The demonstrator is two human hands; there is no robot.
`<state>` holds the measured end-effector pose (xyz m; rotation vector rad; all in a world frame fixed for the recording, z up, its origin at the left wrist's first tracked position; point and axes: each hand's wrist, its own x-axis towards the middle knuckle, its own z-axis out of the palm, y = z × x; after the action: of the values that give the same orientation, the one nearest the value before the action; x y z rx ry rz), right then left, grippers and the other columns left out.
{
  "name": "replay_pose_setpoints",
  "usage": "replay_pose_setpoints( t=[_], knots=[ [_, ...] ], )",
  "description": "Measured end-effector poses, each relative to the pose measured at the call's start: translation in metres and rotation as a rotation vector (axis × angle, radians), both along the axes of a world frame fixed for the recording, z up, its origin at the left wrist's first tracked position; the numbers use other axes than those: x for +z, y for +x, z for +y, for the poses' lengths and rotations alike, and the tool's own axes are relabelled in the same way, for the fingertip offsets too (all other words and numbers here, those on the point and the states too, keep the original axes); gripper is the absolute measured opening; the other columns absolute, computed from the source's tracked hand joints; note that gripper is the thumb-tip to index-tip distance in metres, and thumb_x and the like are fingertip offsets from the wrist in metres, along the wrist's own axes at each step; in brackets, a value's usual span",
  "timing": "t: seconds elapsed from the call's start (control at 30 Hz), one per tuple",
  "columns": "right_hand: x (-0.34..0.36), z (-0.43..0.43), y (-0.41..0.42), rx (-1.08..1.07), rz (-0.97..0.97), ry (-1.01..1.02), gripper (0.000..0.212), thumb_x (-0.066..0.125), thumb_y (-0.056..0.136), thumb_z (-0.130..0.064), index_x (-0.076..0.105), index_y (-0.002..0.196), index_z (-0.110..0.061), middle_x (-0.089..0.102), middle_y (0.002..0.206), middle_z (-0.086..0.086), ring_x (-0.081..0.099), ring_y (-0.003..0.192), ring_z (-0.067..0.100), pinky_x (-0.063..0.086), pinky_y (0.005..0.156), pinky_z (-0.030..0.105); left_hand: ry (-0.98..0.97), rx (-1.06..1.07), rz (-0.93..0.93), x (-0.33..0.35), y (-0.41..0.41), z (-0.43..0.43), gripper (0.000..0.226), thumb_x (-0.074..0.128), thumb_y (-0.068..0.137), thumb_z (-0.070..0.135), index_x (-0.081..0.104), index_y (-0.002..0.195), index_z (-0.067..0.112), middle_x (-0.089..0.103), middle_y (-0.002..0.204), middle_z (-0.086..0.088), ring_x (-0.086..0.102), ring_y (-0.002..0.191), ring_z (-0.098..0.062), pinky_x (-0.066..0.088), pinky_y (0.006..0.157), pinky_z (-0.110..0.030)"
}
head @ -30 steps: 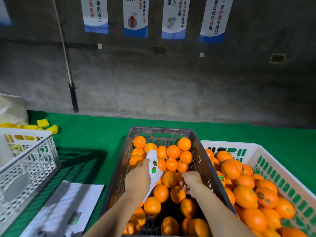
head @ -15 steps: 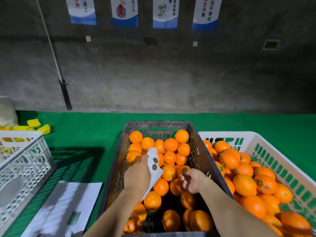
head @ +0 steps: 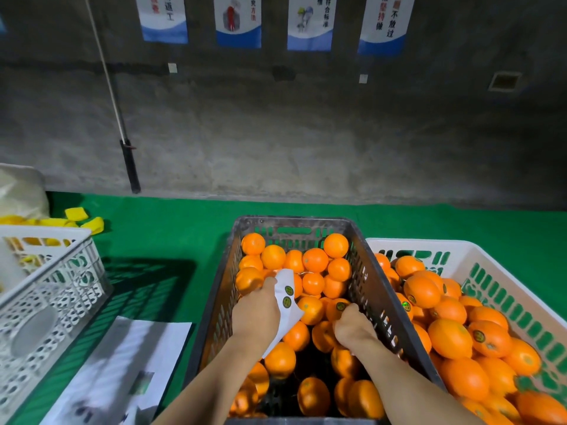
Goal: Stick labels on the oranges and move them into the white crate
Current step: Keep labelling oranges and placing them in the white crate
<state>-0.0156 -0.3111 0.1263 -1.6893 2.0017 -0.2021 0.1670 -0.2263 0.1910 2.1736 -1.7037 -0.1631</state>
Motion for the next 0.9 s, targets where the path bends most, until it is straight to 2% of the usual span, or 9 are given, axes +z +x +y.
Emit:
replay_pose_setpoints(
  t=[0.1, 0.23, 0.3, 0.4, 0.5, 0.67, 0.77, 0.83, 0.9],
  knots=[
    [-0.001, 0.001, -0.002, 0.175, 0.152, -0.08, 0.063, 0.043, 0.1, -0.015, 0.016, 0.158, -0.016, 0.045, 0.148, 0.013, 0.053, 0.129, 0.03, 0.045, 0.104, 0.041, 0.006, -0.004, -0.001, 0.001, -0.001, 0.0, 0.045, 0.043, 0.101, 0.027, 0.034, 0.145, 0.021, 0.066, 0.114, -0.005, 0.065, 0.098, -0.026, 0.039, 0.067, -0.031],
    [0.008, -0.008, 0.004, 0.319, 0.448, -0.259, 0.037, 0.048, 0.099, -0.012, 0.048, 0.135, -0.016, 0.037, 0.144, 0.013, 0.045, 0.128, 0.032, 0.044, 0.105, 0.042, 0.018, -0.004, -0.009, 0.0, 0.0, 0.0, 0.045, 0.041, 0.102, 0.024, 0.033, 0.145, 0.022, 0.065, 0.116, -0.006, 0.065, 0.099, -0.026, 0.04, 0.068, -0.032],
    [0.008, -0.017, 0.004, 0.414, 0.69, -0.322, 0.036, 0.048, 0.1, -0.02, 0.053, 0.136, -0.015, 0.033, 0.15, 0.015, 0.03, 0.139, 0.036, 0.026, 0.117, 0.048, 0.022, -0.005, -0.025, -0.002, 0.002, -0.001, 0.043, 0.04, 0.102, 0.021, 0.033, 0.145, 0.024, 0.065, 0.117, -0.005, 0.065, 0.101, -0.026, 0.042, 0.07, -0.033],
    [-0.001, -0.026, 0.001, 0.475, 0.984, -0.212, 0.048, 0.043, 0.102, -0.036, 0.05, 0.144, -0.015, 0.018, 0.163, 0.018, 0.004, 0.151, 0.041, -0.004, 0.121, 0.057, 0.022, 0.004, -0.059, -0.003, 0.004, -0.001, 0.043, 0.039, 0.103, 0.017, 0.034, 0.144, 0.026, 0.066, 0.116, -0.003, 0.066, 0.102, -0.024, 0.05, 0.075, -0.034],
    [-0.009, -0.027, 0.004, 0.503, 1.055, -0.14, 0.053, 0.039, 0.102, -0.041, 0.048, 0.146, -0.014, 0.024, 0.162, 0.016, 0.0, 0.152, 0.042, -0.017, 0.117, 0.061, 0.067, 0.005, -0.092, -0.005, 0.004, -0.002, 0.035, 0.04, 0.103, 0.015, 0.045, 0.137, 0.023, 0.067, 0.116, -0.002, 0.066, 0.103, -0.023, 0.052, 0.079, -0.033],
    [-0.009, -0.026, 0.003, 0.453, 0.907, -0.271, 0.04, 0.045, 0.099, -0.023, 0.055, 0.136, -0.012, 0.039, 0.154, 0.017, 0.015, 0.15, 0.04, -0.012, 0.12, 0.056, 0.1, -0.01, -0.125, -0.013, 0.005, -0.002, 0.028, 0.04, 0.103, 0.016, 0.049, 0.129, 0.02, 0.067, 0.114, -0.002, 0.067, 0.102, -0.022, 0.051, 0.075, -0.031],
    [0.002, -0.023, 0.003, 0.381, 0.637, -0.33, 0.047, 0.058, 0.09, -0.042, 0.051, 0.127, -0.013, 0.055, 0.14, 0.012, 0.038, 0.141, 0.033, 0.008, 0.123, 0.048, 0.099, -0.005, -0.106, -0.017, 0.008, -0.002, 0.033, 0.043, 0.102, 0.015, 0.047, 0.133, 0.022, 0.062, 0.123, -0.002, 0.066, 0.106, -0.022, 0.052, 0.081, -0.032],
    [0.016, -0.019, 0.006, 0.29, 0.312, -0.329, 0.063, 0.068, 0.077, -0.055, 0.04, 0.12, -0.018, 0.064, 0.116, 0.003, 0.061, 0.113, 0.027, 0.04, 0.103, 0.042, 0.084, 0.014, -0.046, -0.018, 0.009, -0.003, 0.04, 0.043, 0.1, 0.01, 0.044, 0.137, 0.024, 0.052, 0.133, -0.003, 0.065, 0.107, -0.025, 0.051, 0.082, -0.033],
    [0.033, -0.011, 0.012, 0.189, -0.164, -0.282, 0.068, 0.074, 0.07, -0.05, 0.032, 0.114, -0.021, 0.06, 0.098, 0.0, 0.063, 0.087, 0.021, 0.052, 0.074, 0.041, 0.06, 0.056, 0.054, -0.015, 0.009, -0.002, 0.044, 0.041, 0.099, 0.007, 0.044, 0.139, 0.026, 0.044, 0.138, -0.005, 0.064, 0.106, -0.028, 0.05, 0.084, -0.035]
  ],
)
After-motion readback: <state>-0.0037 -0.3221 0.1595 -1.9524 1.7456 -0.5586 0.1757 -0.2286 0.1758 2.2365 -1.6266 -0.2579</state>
